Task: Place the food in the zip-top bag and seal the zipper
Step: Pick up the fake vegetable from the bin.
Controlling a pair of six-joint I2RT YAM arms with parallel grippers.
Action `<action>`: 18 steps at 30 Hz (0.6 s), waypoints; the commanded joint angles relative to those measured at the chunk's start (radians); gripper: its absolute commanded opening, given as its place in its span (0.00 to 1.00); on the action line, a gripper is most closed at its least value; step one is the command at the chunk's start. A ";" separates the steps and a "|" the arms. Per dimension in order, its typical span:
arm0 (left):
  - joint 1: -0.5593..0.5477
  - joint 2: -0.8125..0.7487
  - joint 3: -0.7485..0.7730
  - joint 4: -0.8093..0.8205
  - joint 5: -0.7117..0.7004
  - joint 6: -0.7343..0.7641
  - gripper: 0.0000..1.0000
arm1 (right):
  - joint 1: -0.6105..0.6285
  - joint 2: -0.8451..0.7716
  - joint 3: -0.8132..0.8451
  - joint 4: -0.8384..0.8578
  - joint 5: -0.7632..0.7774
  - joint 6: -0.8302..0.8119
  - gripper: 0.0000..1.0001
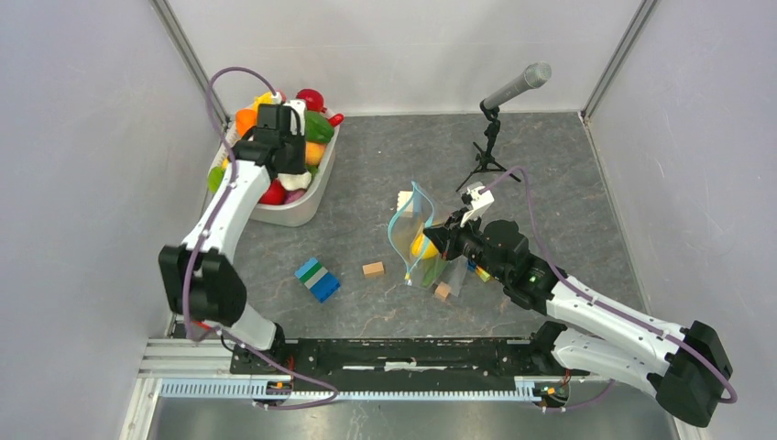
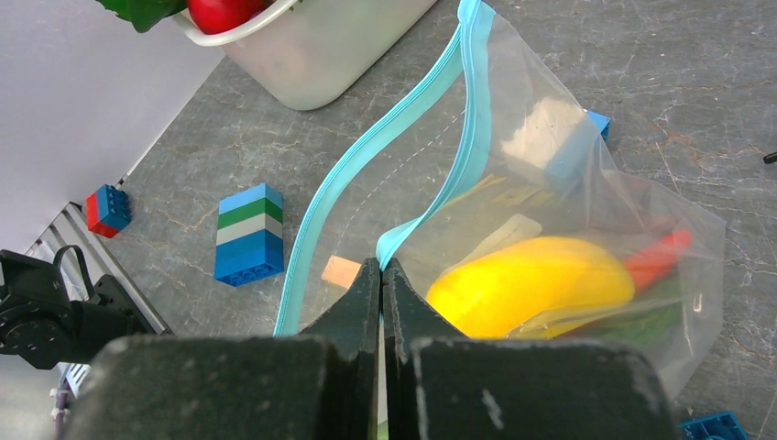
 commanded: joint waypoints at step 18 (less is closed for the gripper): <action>-0.325 -0.639 -0.625 0.859 0.598 -0.608 0.29 | -0.003 0.021 0.010 0.086 -0.035 0.057 0.00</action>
